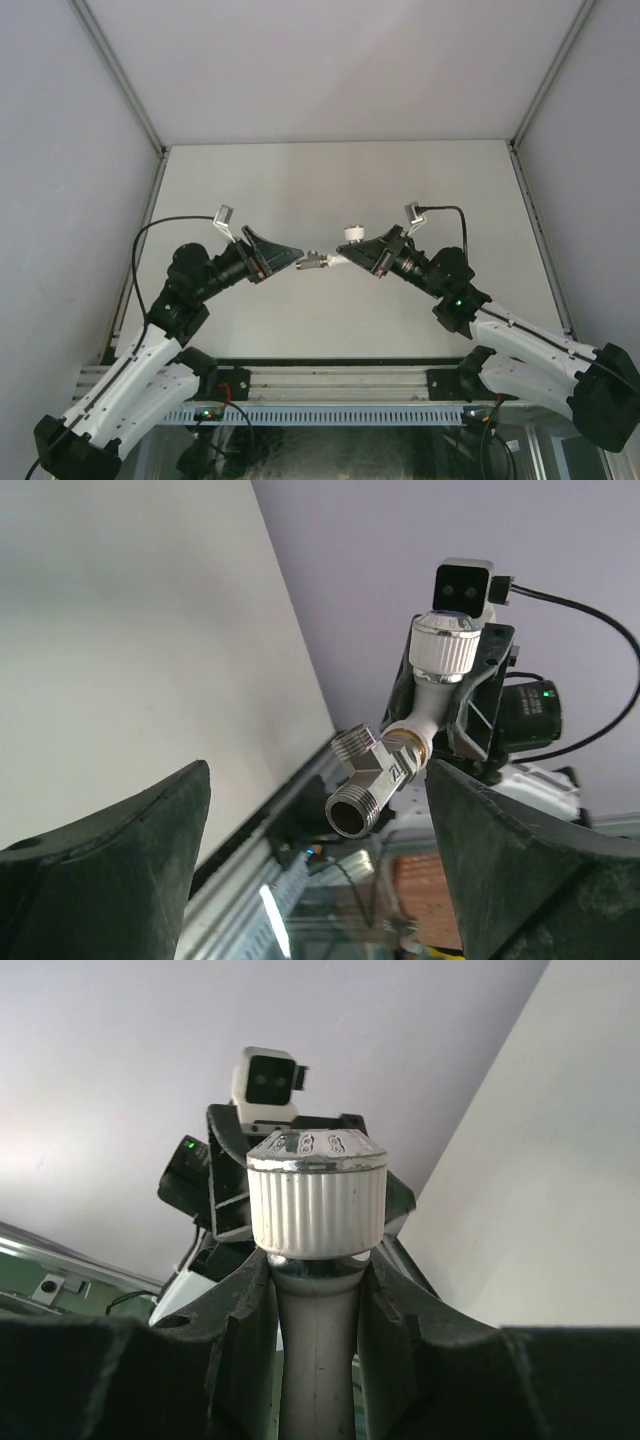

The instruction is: Install the water faucets

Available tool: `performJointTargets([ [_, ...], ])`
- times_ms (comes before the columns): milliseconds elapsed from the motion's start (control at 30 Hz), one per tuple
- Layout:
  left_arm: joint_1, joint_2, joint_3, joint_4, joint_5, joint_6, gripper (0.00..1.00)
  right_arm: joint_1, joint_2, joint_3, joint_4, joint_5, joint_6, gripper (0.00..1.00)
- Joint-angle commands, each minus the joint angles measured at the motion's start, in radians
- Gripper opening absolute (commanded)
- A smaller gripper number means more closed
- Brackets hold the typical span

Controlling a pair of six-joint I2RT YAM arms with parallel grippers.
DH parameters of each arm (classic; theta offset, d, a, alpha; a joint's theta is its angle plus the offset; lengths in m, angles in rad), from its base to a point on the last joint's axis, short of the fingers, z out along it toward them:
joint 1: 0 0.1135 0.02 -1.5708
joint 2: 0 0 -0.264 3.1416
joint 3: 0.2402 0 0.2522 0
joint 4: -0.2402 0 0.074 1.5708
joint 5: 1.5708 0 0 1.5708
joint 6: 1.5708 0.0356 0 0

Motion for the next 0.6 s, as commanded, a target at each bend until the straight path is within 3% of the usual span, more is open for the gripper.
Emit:
performJointTargets([
  [0, 0.008, -0.016, -0.006, 0.178, 0.114, -0.210, 0.93, 0.001, -0.027, 0.004, 0.128, -0.006, 0.000, 0.00],
  [100, 0.008, -0.003, -0.004, 0.194, 0.131, -0.234, 0.94, 0.001, -0.023, 0.002, 0.161, -0.013, 0.012, 0.00],
  [267, 0.003, 0.039, -0.025, 0.355, 0.194, -0.323, 0.93, 0.001, -0.011, 0.003, 0.185, -0.016, 0.031, 0.00],
  [567, -0.055, 0.092, 0.000, 0.364, 0.214, -0.310, 0.89, 0.006, 0.010, 0.003, 0.237, -0.010, 0.054, 0.00],
])
